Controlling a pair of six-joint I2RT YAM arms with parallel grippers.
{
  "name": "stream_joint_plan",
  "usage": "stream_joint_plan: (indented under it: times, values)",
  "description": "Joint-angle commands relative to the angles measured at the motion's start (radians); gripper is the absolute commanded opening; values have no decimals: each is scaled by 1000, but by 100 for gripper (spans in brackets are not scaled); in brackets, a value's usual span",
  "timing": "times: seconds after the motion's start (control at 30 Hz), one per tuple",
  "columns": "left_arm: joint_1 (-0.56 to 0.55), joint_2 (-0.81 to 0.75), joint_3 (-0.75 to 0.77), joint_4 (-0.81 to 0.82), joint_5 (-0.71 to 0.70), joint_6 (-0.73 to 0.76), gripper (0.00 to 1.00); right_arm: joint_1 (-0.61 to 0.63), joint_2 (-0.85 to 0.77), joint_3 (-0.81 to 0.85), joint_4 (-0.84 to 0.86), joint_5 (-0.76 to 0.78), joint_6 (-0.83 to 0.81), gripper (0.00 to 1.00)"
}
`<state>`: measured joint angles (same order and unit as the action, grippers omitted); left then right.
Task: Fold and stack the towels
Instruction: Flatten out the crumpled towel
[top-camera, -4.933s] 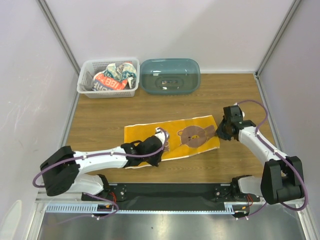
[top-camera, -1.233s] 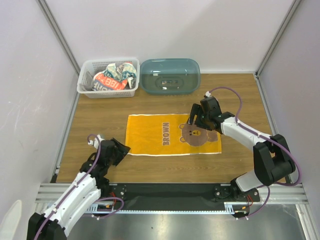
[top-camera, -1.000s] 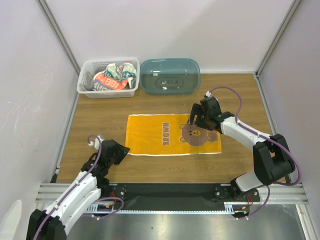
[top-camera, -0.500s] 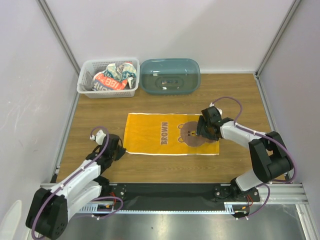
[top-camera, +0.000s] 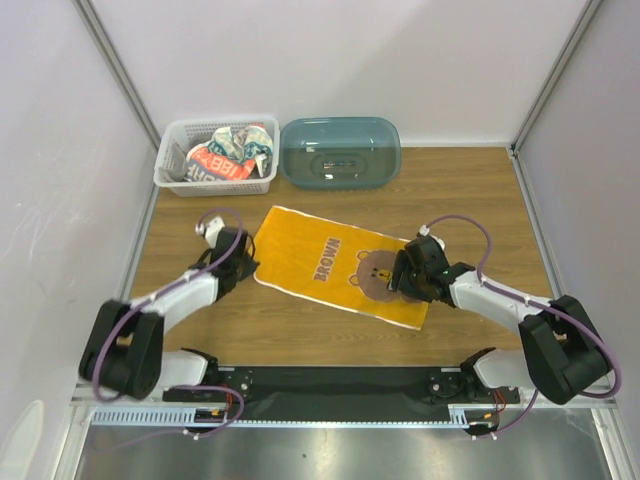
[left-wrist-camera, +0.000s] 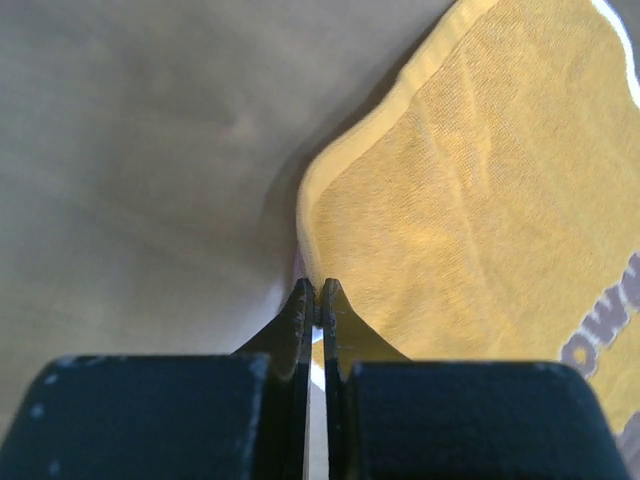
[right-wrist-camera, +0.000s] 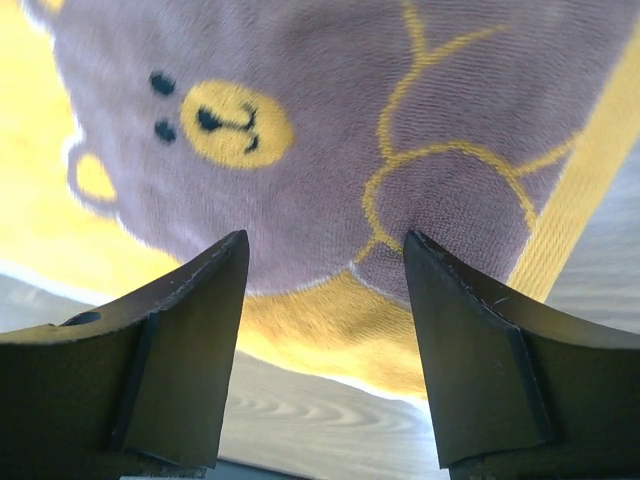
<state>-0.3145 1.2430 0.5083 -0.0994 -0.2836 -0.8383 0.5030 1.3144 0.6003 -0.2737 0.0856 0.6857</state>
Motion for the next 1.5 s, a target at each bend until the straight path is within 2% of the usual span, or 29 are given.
stream_joint_plan:
  times: [0.0,0.17,0.27,0.4,0.63,0.77,0.93,1.03,1.17,1.3,1.47]
  values:
    - [32,139,134,96,23,122,0,69,-10,-53,-39,-69,86,68]
    - [55,338,205,242,115,143,0,161,-37,-80,-44,-49,153,68]
    - [57,424,272,276,196,200,0,206,-20,-96,-25,-58,178,68]
    - [57,570,387,308,404,304,0,275,8,-93,-1,-75,181,66]
    - [55,662,487,333,592,415,0,388,19,-77,82,-176,135,62]
    - [52,659,536,258,583,442,0,431,11,-69,73,-213,133,60]
    - [46,598,497,230,581,479,0,483,8,-86,53,-251,144,51]
    - [29,585,499,205,574,524,0,531,28,-89,71,-276,140,51]
    - [-18,636,611,164,567,553,0,566,118,-76,145,-313,123,48]
    - [-67,725,729,116,488,599,0,617,209,-4,131,-279,101,44]
    - [-97,796,843,115,471,622,0,663,204,36,137,-245,94,44]
